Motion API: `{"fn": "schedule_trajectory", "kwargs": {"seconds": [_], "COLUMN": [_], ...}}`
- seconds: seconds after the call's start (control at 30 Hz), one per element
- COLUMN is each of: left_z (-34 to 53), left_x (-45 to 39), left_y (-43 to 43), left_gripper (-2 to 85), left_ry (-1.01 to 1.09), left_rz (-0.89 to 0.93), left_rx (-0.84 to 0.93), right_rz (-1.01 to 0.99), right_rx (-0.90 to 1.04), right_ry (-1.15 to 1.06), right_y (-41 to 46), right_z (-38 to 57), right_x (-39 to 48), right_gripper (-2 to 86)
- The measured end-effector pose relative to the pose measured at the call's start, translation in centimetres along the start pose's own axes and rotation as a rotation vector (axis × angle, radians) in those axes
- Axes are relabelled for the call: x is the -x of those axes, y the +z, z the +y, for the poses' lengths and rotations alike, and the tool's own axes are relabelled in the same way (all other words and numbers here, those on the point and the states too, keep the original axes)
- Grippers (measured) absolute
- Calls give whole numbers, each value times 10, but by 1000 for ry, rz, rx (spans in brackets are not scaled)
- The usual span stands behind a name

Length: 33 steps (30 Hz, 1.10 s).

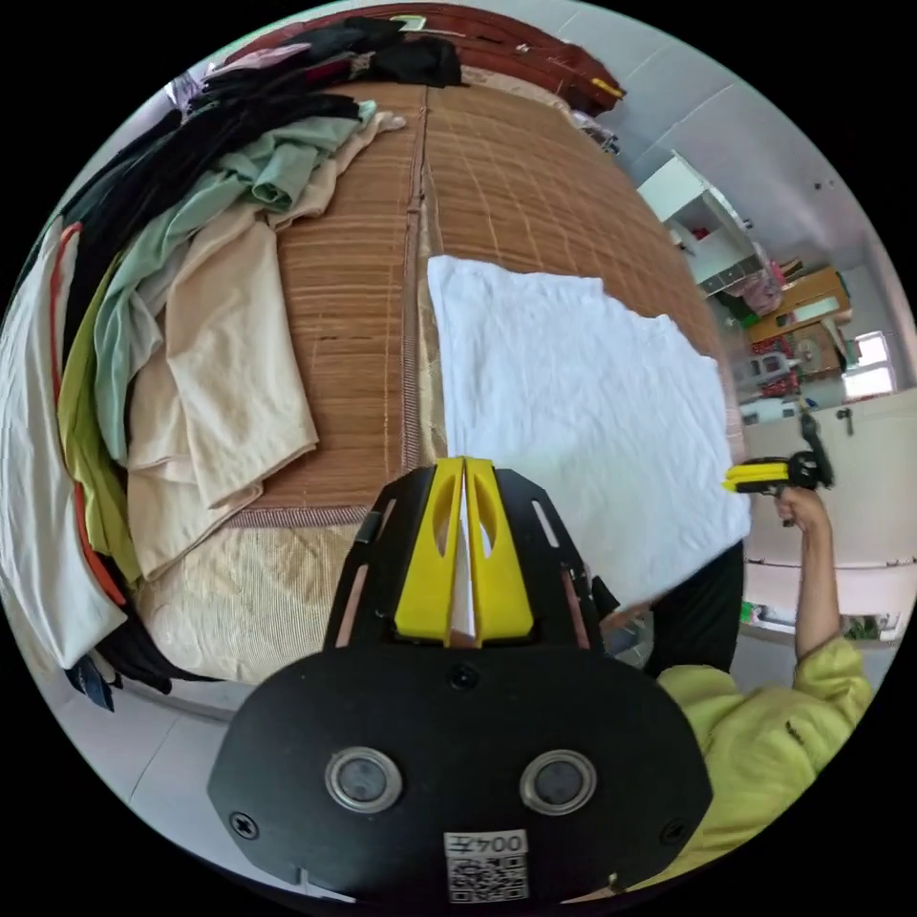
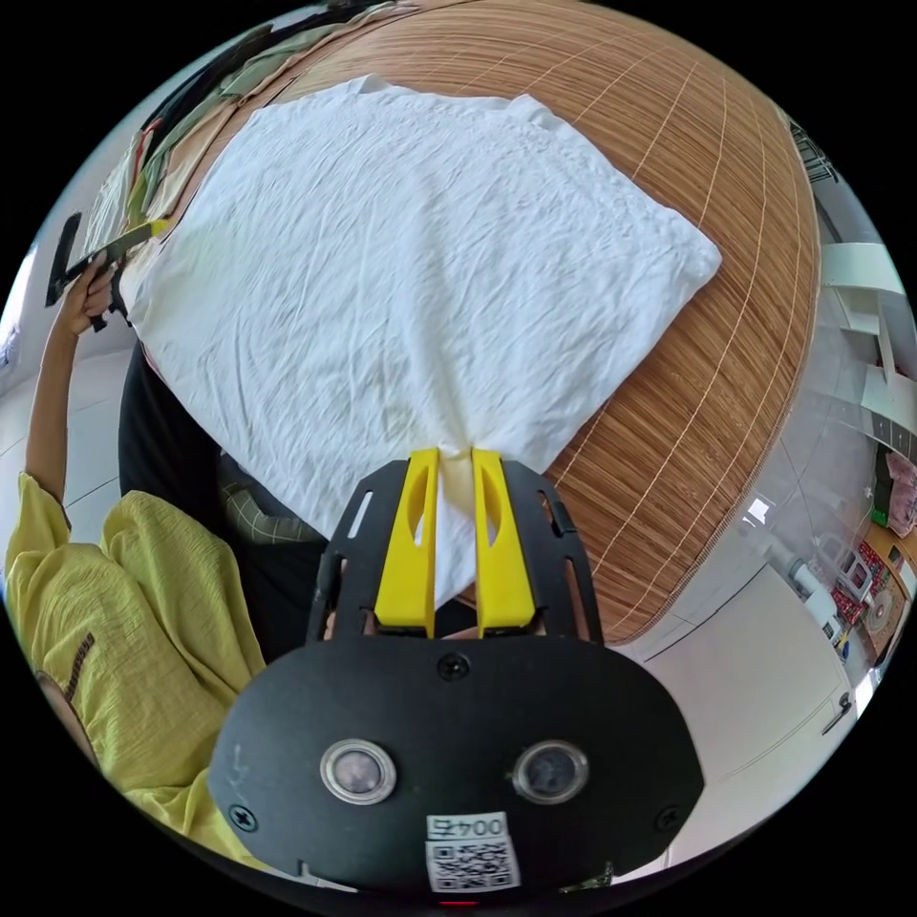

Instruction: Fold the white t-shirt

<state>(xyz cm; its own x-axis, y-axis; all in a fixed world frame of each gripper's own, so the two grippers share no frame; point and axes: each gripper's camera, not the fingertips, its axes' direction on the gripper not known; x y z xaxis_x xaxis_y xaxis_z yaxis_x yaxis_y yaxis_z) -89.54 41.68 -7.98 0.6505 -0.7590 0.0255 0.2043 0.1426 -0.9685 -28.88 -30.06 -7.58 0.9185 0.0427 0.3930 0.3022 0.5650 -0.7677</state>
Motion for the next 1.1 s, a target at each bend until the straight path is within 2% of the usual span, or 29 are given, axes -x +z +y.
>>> {"fn": "schedule_trajectory", "kwargs": {"seconds": [0.17, 0.37, 0.63, 1.1], "left_z": [95, 161, 189, 231], "left_x": [5, 14, -35, -98], "left_y": [-4, 2, 28, 81], "left_gripper": [19, 11, 5, 6], "left_ry": [28, 68, 379, 605], "left_rz": [64, 130, -67, -389], "left_rx": [18, -135, -86, -56], "right_rz": [-3, -10, 25, 25], "right_rx": [-23, -41, -19, -8], "right_ry": [7, 21, 23, 24], "right_y": [-6, -10, -13, -13], "right_z": [8, 16, 16, 16], "right_x": [3, 6, 19, 28], "right_gripper": [64, 64, 69, 69]}}
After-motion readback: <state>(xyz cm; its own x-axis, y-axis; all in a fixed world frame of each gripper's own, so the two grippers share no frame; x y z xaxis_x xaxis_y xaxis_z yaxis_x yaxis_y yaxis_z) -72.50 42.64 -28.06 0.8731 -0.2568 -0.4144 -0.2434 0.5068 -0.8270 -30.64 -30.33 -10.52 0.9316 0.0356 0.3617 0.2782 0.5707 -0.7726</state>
